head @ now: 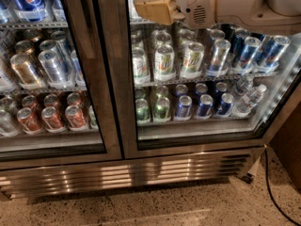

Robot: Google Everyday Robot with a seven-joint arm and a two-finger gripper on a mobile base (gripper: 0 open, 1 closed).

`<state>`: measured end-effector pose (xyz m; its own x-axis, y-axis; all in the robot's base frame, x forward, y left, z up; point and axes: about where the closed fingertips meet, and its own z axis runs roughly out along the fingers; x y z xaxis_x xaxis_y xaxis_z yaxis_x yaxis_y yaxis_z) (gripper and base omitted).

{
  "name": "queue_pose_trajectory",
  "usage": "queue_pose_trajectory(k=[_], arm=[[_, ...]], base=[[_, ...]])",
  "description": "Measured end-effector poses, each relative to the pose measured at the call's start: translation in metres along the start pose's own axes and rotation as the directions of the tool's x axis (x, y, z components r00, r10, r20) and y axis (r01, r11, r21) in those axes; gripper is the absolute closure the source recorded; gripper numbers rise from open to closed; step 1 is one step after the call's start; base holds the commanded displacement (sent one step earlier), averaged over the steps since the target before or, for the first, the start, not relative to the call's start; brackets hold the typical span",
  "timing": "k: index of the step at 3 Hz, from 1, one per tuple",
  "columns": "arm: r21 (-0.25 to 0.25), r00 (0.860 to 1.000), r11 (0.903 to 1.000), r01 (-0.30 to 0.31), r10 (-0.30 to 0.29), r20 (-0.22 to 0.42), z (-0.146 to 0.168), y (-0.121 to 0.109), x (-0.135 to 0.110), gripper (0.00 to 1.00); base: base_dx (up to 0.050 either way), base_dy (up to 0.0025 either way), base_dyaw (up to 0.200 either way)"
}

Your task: Open right fridge door

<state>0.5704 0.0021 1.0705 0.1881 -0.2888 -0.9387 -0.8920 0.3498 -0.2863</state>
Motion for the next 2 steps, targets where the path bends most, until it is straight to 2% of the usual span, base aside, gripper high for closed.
queue_pose_trajectory(k=[1,2], arm=[[-0.005,0.999,0.9999,0.010,-0.010,0.044,0.0162,0.0030,-0.0095,0.45],[-0.011,0.998,0.9999,0.014,-0.013,0.066,0.0244,0.0076,-0.0159,0.42]], base=[[0.000,0.00000,0.000],[0.000,0.00000,0.000]])
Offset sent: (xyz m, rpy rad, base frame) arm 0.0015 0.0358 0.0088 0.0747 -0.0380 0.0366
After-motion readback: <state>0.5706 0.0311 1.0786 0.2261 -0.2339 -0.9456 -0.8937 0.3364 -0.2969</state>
